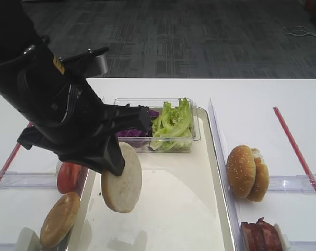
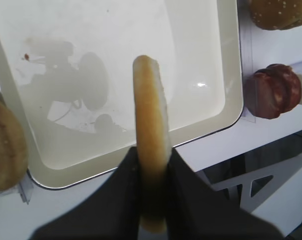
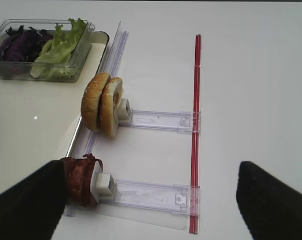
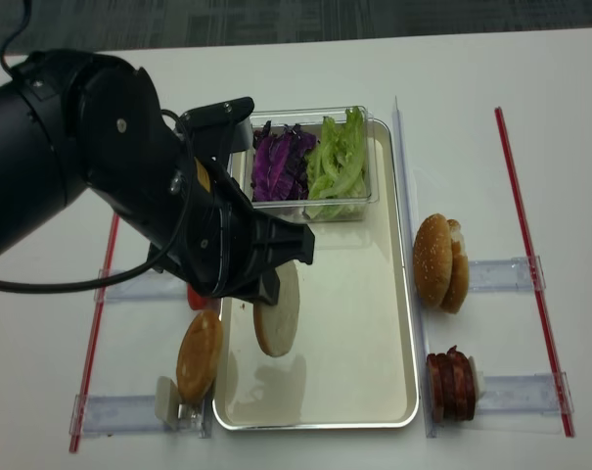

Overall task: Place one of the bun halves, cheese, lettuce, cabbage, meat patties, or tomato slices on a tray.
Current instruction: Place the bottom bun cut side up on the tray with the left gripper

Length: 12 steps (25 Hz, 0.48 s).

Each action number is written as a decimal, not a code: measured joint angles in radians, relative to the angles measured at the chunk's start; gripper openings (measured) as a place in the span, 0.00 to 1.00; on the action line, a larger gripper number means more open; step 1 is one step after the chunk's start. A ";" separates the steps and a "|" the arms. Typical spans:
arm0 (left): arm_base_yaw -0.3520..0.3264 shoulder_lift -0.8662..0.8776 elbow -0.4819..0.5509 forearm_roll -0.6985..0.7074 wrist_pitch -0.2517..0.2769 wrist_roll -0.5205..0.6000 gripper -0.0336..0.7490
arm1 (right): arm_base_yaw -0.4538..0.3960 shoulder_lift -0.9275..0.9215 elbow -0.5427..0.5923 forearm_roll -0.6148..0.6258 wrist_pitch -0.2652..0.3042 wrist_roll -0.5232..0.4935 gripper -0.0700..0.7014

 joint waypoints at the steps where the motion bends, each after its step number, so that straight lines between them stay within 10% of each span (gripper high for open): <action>1: 0.011 0.000 0.016 -0.031 -0.015 0.020 0.19 | 0.000 0.000 0.000 0.000 0.000 0.000 0.97; 12: 0.136 0.000 0.194 -0.541 -0.154 0.467 0.18 | 0.000 0.000 0.000 0.000 0.000 0.000 0.97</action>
